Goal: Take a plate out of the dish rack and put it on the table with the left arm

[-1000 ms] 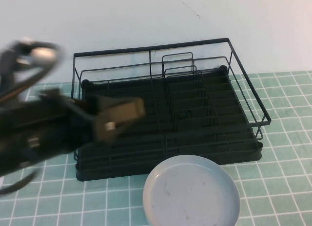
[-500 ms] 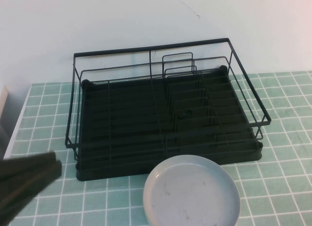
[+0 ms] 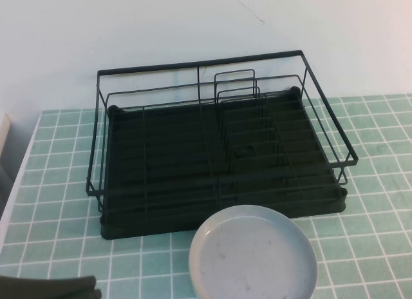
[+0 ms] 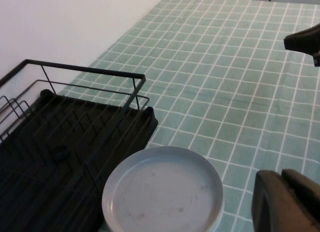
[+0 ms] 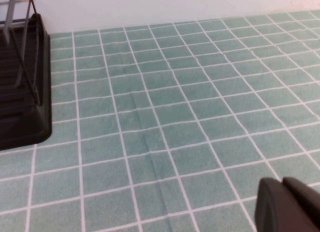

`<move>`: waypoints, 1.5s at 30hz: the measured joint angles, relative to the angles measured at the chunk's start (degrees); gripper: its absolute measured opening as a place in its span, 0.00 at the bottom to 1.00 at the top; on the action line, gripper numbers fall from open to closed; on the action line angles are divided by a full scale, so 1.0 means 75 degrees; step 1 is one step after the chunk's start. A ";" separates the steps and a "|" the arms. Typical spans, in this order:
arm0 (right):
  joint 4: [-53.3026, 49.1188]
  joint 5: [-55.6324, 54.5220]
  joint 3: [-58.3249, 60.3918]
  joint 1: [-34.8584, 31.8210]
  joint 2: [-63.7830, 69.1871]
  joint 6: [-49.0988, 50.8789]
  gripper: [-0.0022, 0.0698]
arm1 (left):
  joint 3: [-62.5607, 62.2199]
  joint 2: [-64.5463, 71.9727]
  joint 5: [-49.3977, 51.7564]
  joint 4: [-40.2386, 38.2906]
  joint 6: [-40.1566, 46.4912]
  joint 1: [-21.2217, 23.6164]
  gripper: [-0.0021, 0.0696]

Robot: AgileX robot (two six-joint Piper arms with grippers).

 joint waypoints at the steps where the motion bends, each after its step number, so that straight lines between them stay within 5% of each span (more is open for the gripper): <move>1: 0.0000 0.0000 0.0000 0.0000 0.0000 0.0000 0.03 | 0.0000 0.0000 0.0072 0.0000 0.0000 0.0000 0.03; 21: 0.0000 0.0000 0.0000 0.0000 0.0000 0.0000 0.03 | 0.0212 -0.0199 0.0873 0.0075 0.0012 0.0000 0.03; 28: 0.0000 0.0000 0.0000 0.0000 0.0000 0.0000 0.03 | 0.1239 -0.1223 -0.0676 0.1263 -0.0211 0.0000 0.03; 32: 0.0000 0.0000 0.0000 0.0000 0.0000 0.0000 0.03 | 0.2439 -0.2107 -0.2346 0.2319 -0.1374 0.0145 0.03; 38: 0.0000 0.0000 0.0000 0.0000 0.0000 0.0000 0.03 | 0.4455 -0.3271 -0.4617 0.3335 -0.2902 0.1020 0.03; 45: 0.0000 0.0000 0.0000 0.0000 0.0000 0.0000 0.03 | 0.6043 -0.3908 -0.5251 0.4050 -0.4398 0.2080 0.03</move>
